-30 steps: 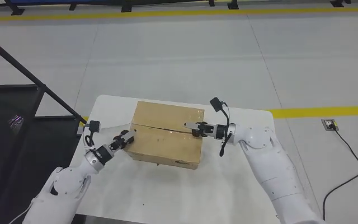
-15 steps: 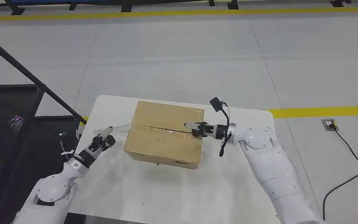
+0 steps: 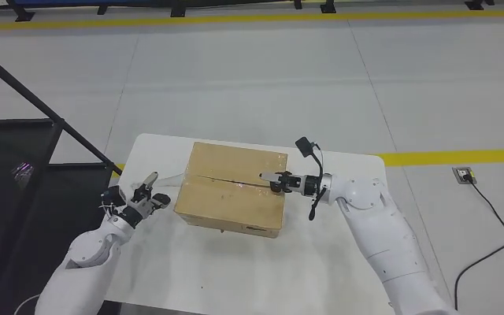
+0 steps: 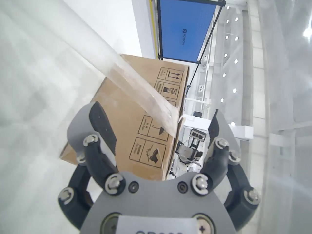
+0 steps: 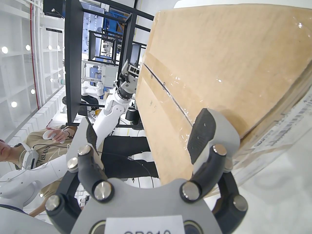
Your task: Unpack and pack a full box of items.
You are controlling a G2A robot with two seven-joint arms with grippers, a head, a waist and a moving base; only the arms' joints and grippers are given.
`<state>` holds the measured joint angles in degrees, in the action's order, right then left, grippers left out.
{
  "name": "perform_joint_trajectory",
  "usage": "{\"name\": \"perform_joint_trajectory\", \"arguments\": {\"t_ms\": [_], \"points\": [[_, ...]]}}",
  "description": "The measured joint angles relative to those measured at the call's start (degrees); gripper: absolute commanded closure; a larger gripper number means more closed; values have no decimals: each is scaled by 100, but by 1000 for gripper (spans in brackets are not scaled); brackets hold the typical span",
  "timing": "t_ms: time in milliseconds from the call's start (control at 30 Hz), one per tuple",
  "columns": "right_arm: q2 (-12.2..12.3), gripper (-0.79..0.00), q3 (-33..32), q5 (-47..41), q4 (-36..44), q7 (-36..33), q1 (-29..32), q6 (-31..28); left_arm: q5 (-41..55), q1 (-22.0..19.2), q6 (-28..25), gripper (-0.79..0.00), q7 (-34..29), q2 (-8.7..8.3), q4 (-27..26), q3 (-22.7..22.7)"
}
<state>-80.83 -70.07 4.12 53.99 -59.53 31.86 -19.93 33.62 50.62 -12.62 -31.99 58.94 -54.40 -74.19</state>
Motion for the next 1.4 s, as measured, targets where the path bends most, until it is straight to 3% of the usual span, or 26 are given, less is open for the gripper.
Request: {"name": "perform_joint_trajectory", "arguments": {"t_ms": [100, 333, 600, 933, 1133, 1400], "points": [[0, -785, 0, 0, 0, 0, 0, 0, 245, -383, -1, -785, 248, 156, 542, 244], [0, -785, 0, 0, 0, 0, 0, 0, 647, -1039, -564, -785, 492, 492, 1515, 611], [0, -785, 0, 0, 0, 0, 0, 0, 385, -1187, -1458, -785, 776, 523, 1769, 464], [0, -785, 0, 0, 0, 0, 0, 0, -673, -768, -1891, -785, 1415, 315, 734, -11], [2, -785, -1, 0, 41, 38, 31, -5, -1347, -309, -1805, -785, 1707, 180, -254, -389], [88, -785, -125, -7, 666, 402, 375, 93, -1810, 283, -1500, -785, 1741, 70, -1584, -842]]}}
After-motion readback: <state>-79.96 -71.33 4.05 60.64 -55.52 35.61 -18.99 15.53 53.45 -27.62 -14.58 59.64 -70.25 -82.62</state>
